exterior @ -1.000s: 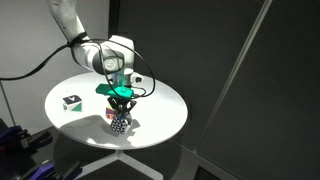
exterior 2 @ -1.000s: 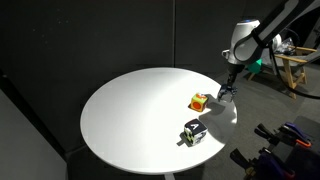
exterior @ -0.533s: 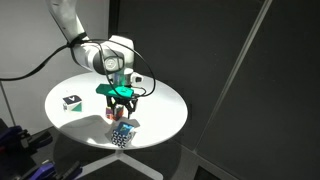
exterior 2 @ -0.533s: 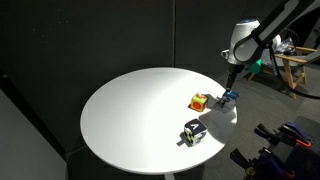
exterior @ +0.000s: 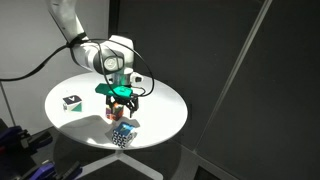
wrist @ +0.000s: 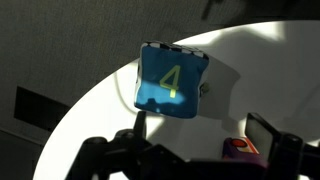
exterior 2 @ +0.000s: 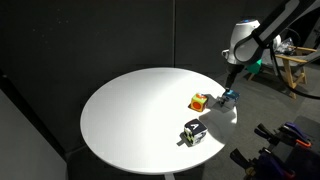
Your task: Pick up the block with a number image and move it to the right of the table and then pick it up again and move it back to its original position
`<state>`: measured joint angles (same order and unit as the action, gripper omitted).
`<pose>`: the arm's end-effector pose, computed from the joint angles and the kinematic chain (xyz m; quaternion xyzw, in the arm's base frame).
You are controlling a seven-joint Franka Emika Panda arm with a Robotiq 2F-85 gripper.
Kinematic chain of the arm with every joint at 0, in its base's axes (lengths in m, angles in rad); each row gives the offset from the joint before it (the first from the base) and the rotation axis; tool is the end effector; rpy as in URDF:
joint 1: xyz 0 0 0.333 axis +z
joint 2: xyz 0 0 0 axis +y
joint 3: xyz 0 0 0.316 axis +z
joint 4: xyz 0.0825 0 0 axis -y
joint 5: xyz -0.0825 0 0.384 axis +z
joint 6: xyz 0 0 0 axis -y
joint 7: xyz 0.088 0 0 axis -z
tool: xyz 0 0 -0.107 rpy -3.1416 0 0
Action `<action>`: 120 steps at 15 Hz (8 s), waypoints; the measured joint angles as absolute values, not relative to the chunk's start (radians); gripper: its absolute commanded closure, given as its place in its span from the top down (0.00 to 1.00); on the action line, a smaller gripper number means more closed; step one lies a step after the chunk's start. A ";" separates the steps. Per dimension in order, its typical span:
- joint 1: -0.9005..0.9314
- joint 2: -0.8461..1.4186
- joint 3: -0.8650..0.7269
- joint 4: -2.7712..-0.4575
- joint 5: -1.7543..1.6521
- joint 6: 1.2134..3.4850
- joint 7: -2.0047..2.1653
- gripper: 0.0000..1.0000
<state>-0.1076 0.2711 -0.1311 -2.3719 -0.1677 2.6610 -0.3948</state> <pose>0.4963 -0.1177 0.2130 0.9864 0.1538 -0.0092 0.0568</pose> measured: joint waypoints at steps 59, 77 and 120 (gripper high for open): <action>-0.121 0.316 -0.165 -2.411 -0.442 2.788 -0.260 1.00; -0.080 0.415 -0.198 -2.347 -0.444 2.819 -0.261 0.98; 0.127 0.272 -0.135 -2.353 -0.332 2.354 0.612 0.02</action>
